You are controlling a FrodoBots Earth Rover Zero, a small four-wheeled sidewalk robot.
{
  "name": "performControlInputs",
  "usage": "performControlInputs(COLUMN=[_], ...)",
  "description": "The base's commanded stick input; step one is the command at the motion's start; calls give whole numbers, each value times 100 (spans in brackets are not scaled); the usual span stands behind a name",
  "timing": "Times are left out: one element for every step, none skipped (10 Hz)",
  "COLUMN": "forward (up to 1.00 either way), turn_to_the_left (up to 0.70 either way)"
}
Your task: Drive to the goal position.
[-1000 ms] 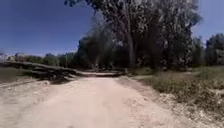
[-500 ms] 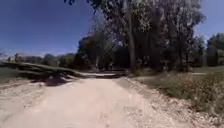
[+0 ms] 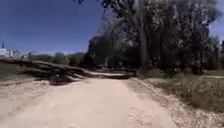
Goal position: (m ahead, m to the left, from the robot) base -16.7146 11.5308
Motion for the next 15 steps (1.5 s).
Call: performControlInputs(forward=[55,52,50,48,44,15,0,0,0,0,0,0,0,0,0], turn_to_the_left=[55,52,50,48,44,71,85,85,85,85,85,85,85,85,85])
